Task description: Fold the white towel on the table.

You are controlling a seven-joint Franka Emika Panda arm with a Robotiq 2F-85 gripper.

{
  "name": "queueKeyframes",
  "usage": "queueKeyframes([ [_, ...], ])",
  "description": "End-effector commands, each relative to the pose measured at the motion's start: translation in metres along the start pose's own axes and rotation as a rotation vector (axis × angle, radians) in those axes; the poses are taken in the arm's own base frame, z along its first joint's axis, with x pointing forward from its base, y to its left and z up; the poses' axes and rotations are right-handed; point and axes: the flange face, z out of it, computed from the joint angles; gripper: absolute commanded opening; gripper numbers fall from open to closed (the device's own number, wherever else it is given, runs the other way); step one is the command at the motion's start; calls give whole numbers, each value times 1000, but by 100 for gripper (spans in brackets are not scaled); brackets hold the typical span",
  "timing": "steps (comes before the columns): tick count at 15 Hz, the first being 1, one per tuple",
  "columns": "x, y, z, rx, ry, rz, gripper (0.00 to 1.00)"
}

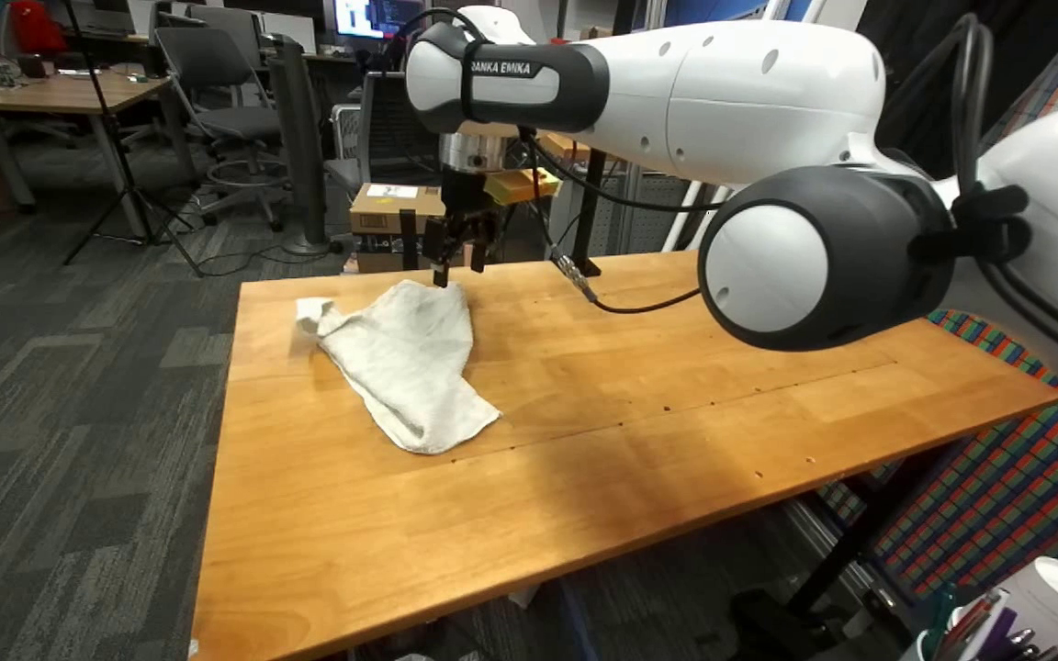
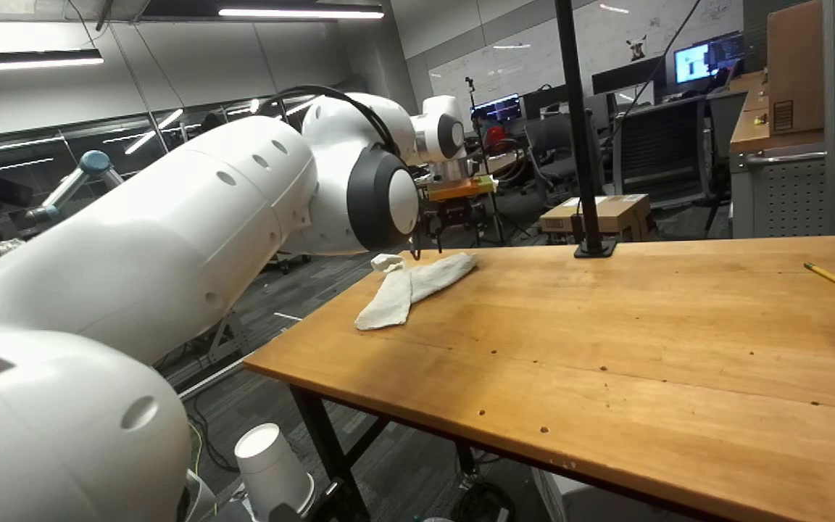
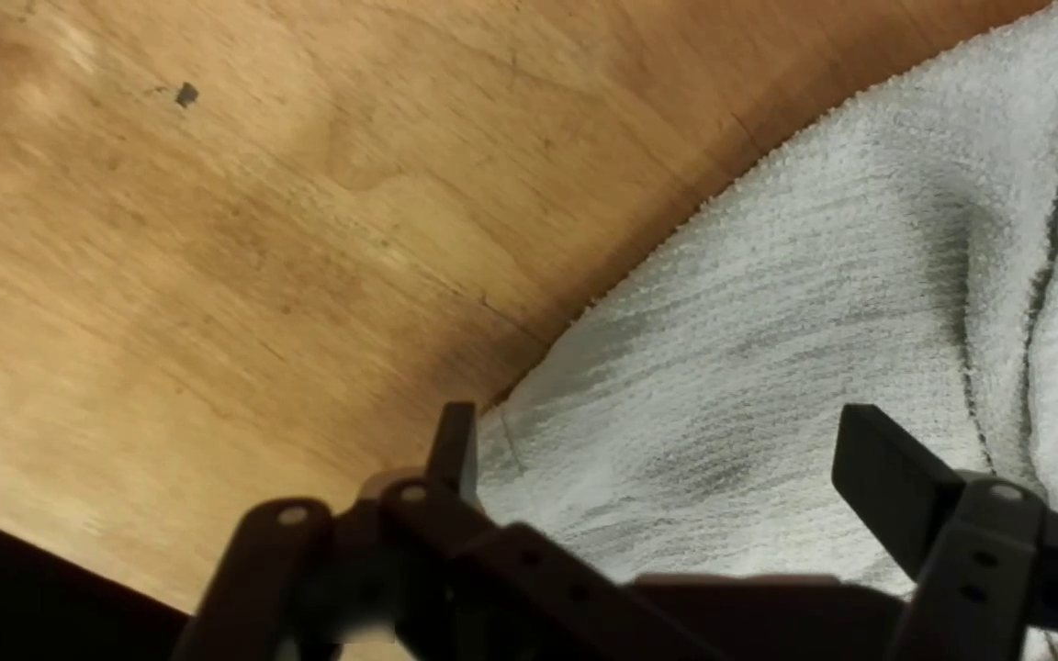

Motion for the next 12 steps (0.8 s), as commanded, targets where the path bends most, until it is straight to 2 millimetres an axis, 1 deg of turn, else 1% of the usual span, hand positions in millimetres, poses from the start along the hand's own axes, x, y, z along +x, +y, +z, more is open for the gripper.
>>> queueKeyframes([
  [1,4,-2,6,4,20,-2,100],
  [5,3,-2,20,5,6,1,100],
  [12,3,-3,37,8,-15,6,100],
])
